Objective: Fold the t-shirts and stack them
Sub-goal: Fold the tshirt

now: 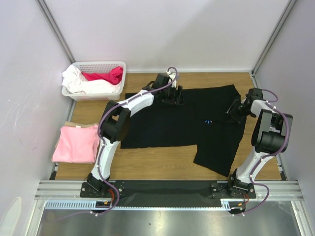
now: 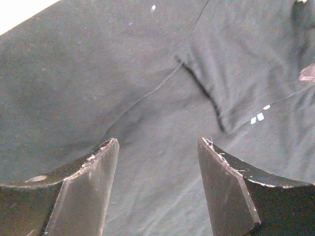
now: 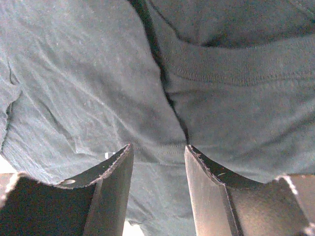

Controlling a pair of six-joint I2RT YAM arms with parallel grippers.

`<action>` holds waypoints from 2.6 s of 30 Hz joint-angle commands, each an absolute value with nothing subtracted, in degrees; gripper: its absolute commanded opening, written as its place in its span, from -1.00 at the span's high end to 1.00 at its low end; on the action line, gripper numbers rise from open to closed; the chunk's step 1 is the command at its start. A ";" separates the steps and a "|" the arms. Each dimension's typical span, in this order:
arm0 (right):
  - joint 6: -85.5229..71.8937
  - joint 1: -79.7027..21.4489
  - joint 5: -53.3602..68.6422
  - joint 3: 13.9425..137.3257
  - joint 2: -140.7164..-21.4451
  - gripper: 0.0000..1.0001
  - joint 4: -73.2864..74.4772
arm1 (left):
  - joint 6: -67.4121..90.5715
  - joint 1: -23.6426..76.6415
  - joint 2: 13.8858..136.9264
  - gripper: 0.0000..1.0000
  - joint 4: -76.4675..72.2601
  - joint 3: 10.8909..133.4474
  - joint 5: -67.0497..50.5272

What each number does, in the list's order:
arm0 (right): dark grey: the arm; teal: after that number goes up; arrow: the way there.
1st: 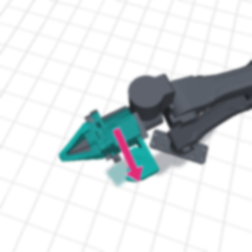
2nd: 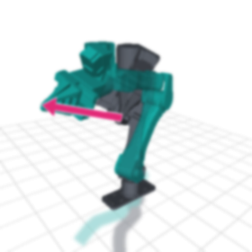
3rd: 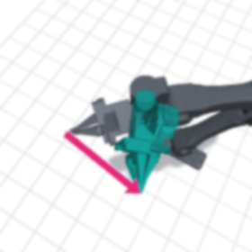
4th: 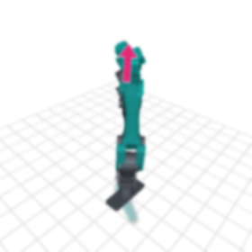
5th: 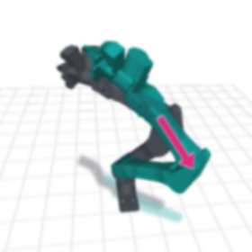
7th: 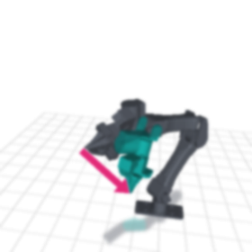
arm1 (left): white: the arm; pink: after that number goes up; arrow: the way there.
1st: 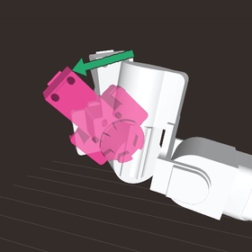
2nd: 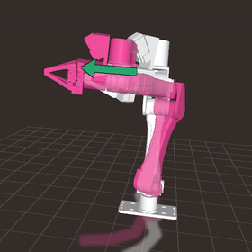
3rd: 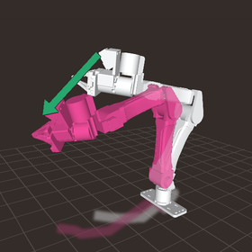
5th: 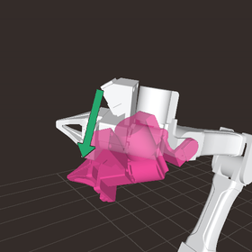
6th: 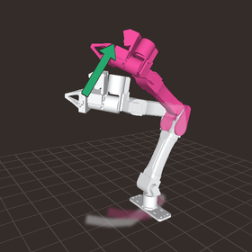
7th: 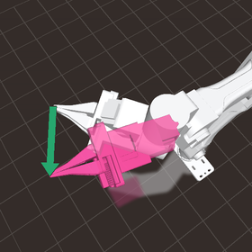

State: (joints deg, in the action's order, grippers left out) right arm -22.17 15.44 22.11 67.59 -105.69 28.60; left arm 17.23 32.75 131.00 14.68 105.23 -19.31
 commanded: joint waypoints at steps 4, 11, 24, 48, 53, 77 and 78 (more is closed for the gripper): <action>-22.50 15.21 20.04 65.92 -101.87 -0.04 27.69 | 29.60 33.84 126.04 -0.46 9.15 103.28 -19.69; -23.38 15.12 18.55 62.94 -100.73 0.01 26.72 | 38.49 36.21 125.77 -0.48 6.86 101.25 -17.84; -25.05 15.12 18.11 63.19 -100.29 0.94 23.64 | 50.27 38.58 128.05 -0.47 1.23 100.02 -16.88; -25.58 14.77 19.34 61.79 -89.74 1.00 28.91 | 61.61 44.30 132.18 -0.36 1.67 98.62 -10.90; -25.22 14.85 18.98 61.17 -89.30 1.00 29.18 | 62.49 44.74 133.33 -0.32 0.97 98.09 -10.20; -25.40 15.21 19.51 60.56 -90.35 1.00 28.39 | 65.39 45.00 136.58 -0.16 -6.68 97.91 -12.22; -25.40 15.21 19.51 60.56 -90.44 1.00 28.39 | 65.48 44.91 136.58 -0.08 -6.94 97.74 -12.48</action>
